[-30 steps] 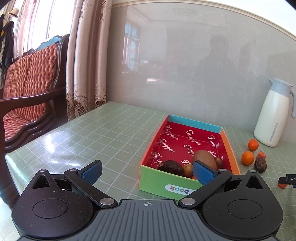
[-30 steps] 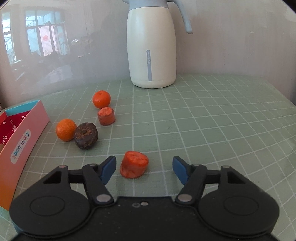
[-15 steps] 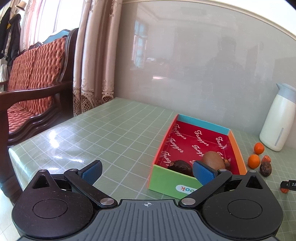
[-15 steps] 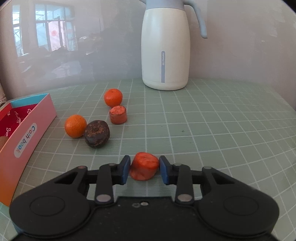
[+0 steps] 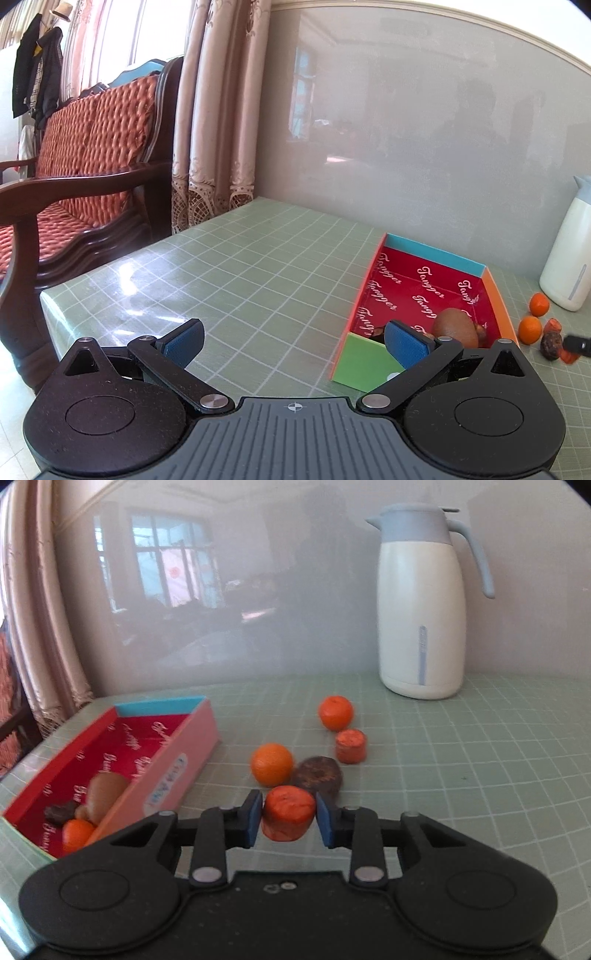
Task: Organize fruits
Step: 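Carry the orange chunk with the right gripper into the box and release, then reach the left gripper to the mandarin and close on it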
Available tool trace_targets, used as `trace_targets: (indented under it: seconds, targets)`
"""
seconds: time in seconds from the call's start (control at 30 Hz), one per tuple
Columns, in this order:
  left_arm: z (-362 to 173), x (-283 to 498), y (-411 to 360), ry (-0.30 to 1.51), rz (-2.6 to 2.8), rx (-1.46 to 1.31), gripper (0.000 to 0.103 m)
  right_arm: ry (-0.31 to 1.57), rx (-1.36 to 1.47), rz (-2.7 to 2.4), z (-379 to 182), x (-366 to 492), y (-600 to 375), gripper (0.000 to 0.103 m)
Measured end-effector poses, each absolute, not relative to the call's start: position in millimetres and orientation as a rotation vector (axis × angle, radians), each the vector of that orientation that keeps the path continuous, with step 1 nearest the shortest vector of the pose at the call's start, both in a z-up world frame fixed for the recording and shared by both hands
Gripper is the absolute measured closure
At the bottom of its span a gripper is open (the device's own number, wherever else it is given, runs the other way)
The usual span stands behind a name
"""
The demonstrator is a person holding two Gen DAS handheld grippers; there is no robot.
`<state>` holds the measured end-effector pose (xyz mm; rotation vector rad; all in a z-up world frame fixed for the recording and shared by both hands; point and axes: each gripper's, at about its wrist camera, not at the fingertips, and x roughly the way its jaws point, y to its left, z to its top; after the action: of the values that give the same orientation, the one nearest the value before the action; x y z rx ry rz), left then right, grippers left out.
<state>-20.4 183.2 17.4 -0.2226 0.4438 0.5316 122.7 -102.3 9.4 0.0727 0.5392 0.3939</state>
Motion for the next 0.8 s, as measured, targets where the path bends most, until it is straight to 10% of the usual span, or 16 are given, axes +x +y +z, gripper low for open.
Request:
trace_targets:
  seconds: [0.53, 0.8]
  targets:
    - [16.1, -25.8, 194.4, 0.442, 0.563, -0.206, 0.000, 0.491, -0.045, 0.666, 18.1, 100.7, -16.8, 0.065]
    - [15.5, -19.0, 179.4, 0.452, 0.529, -0.186, 0.000, 0.444, 0.000, 0.521, 21.0, 104.7, -54.8, 0.024]
